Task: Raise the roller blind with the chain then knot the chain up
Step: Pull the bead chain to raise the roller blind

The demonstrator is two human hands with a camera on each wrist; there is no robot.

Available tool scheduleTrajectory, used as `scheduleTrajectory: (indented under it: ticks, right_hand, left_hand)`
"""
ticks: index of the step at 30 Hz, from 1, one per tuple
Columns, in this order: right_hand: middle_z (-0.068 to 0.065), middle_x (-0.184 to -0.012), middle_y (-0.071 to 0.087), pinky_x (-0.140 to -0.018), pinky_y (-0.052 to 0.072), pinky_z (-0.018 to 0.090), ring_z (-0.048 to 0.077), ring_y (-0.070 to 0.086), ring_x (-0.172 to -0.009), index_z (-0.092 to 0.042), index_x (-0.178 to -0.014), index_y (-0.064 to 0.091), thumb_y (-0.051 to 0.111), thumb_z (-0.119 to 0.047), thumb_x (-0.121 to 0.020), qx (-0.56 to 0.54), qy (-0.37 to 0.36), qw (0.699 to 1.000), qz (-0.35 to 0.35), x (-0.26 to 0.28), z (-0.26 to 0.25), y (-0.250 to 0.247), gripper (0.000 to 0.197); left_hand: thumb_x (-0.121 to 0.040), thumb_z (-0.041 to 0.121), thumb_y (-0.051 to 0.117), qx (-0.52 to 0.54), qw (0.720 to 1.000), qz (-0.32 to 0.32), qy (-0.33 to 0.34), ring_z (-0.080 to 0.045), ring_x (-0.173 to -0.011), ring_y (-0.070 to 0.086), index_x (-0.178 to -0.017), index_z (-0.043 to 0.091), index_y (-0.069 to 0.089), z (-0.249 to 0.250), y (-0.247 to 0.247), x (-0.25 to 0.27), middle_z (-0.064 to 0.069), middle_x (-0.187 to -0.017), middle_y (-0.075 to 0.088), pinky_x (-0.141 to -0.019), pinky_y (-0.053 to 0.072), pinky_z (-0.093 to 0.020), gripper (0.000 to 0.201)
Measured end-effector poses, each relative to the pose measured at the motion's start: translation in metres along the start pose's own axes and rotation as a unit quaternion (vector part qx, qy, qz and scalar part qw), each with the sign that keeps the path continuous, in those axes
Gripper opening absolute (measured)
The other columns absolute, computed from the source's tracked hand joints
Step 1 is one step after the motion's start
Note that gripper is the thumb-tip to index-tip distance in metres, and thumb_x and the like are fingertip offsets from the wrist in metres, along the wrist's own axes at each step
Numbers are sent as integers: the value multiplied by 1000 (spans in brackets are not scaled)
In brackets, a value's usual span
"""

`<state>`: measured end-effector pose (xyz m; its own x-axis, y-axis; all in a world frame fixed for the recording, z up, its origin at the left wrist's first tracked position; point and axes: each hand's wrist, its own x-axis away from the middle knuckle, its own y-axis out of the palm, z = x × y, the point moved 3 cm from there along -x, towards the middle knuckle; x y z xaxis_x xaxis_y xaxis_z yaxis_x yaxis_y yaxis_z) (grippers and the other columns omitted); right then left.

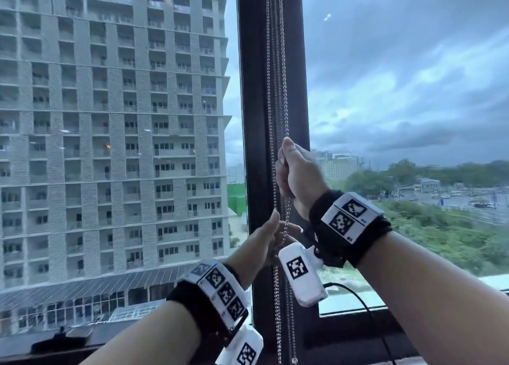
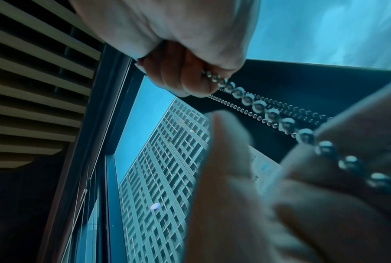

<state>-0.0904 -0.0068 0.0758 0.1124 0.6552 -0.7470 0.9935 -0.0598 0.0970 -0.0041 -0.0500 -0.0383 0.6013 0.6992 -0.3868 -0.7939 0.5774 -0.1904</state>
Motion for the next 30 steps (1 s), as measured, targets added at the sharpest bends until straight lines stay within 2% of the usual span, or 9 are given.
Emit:
scheduleTrajectory:
  ticks: [2, 6, 10, 13, 16, 19, 22, 26, 30]
  right_hand:
    - [-2, -45, 31, -32, 19, 19, 11, 21, -32, -20, -61, 37, 29, -32, -100, -5, -1, 1000, -2, 2, -2, -2, 41]
    - [-7, -41, 35, -32, 25, 18, 7, 27, -30, -17, -62, 43, 31, -31, -100, -11, 12, 1000, -1, 8, -7, -3, 42]
    - [-1, -49, 35, -35, 21, 20, 9, 26, -34, -13, -74, 49, 31, -30, -100, 5, 29, 999, -13, 22, 2, -3, 36]
    - [2, -51, 35, -41, 24, 25, 13, 28, -41, -11, -66, 43, 31, -28, -100, 35, 53, 998, -13, 49, 37, -4, 40]
    - [-3, -40, 34, -33, 22, 18, 7, 25, -32, -3, -76, 49, 35, -25, -96, 35, 77, 996, -28, 87, 74, -5, 33]
    - [-6, -39, 31, -33, 20, 16, 4, 23, -31, 3, -81, 51, 38, -25, -89, 6, 105, 994, -33, 103, 90, -7, 32]
    - [-5, -41, 31, -32, 19, 14, 2, 24, -31, -3, -78, 48, 37, -21, -90, -11, 115, 993, -25, 102, 90, -8, 24]
    - [-10, -41, 37, -36, 22, 16, 4, 29, -35, -13, -63, 46, 34, -16, -97, 26, 128, 991, -31, 97, 95, -15, 36]
    - [5, -54, 51, -42, 36, 25, 15, 42, -43, -10, -70, 56, 32, -18, -100, 32, 132, 990, -43, 88, 96, -21, 39]
  left_hand:
    - [-87, 66, 23, 12, 999, 10, 33, -24, -85, 65, -107, 12, 59, 20, -8, -9, -5, -87, 71, -84, 48, -40, 68]
    - [-95, 57, 15, 11, 992, 20, 122, -12, -68, 66, -97, 11, 59, 86, -11, -23, 4, -71, 69, -70, 53, -30, 64]
    - [-97, 52, 22, 53, 982, 41, 176, -19, -80, 67, -109, 8, 55, 150, -9, -34, -7, -91, 69, -69, 55, -30, 56]
    - [-97, 49, 32, 100, 980, 46, 167, -16, -71, 65, -97, 11, 57, 180, -4, -43, -5, -82, 63, -63, 53, -28, 46]
    - [-97, 50, 31, 105, 982, 91, 126, -8, -48, 42, -79, 15, 53, 180, -1, -51, 4, -60, 44, -45, 34, -21, 45]
    - [-99, 44, 29, 99, 978, 130, 127, -6, -36, 21, -62, 22, 37, 163, 2, -57, 10, -44, 29, -34, 15, -18, 44]
    - [-100, 40, 29, 96, 975, 138, 143, -7, -37, 16, -61, 23, 31, 157, 3, -61, 8, -48, 24, -35, 13, -18, 43]
    - [-99, 39, 30, 100, 970, 156, 155, -7, -36, 19, -61, 23, 31, 154, -1, -63, 9, -46, 26, -35, 17, -17, 42]
    - [-100, 36, 30, 92, 970, 156, 162, -7, -35, 19, -59, 23, 29, 147, 0, -58, 9, -44, 26, -36, 16, -17, 42]
